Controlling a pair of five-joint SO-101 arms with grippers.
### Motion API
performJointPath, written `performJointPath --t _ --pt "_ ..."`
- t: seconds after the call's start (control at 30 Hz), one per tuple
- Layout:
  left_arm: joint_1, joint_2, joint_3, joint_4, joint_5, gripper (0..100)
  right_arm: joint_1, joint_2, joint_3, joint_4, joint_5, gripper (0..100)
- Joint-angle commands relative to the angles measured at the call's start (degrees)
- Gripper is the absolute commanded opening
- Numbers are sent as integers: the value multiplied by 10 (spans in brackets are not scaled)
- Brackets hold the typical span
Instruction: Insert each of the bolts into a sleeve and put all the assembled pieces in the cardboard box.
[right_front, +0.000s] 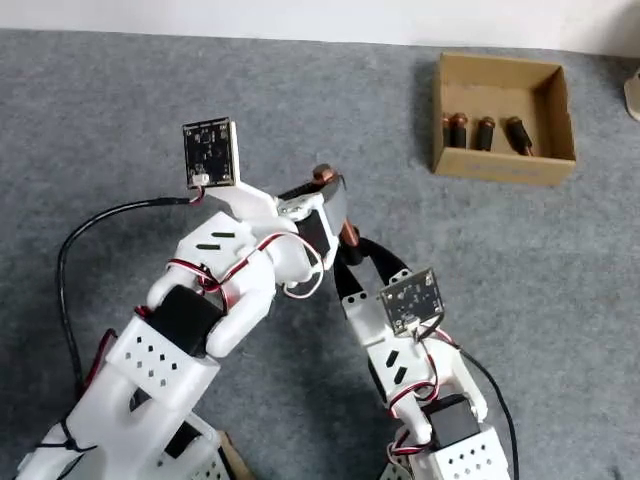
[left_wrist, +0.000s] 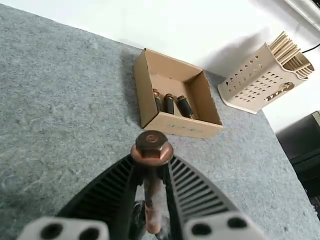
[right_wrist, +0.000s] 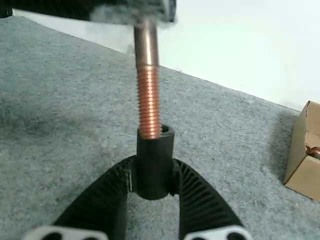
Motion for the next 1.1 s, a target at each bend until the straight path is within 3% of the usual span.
performJointPath --t 0.0,0.4,0.77,1.07 --pt "5 0 -31 -17 0 6 -7 -13 46 -15 5 5" --pt "-29 4 32 -131 -47 6 -7 -13 46 -15 5 5" --pt "-29 3 42 -127 -47 6 -7 -13 46 -15 5 5" --pt "22 0 41 -47 -46 6 -7 -13 47 -15 5 5"
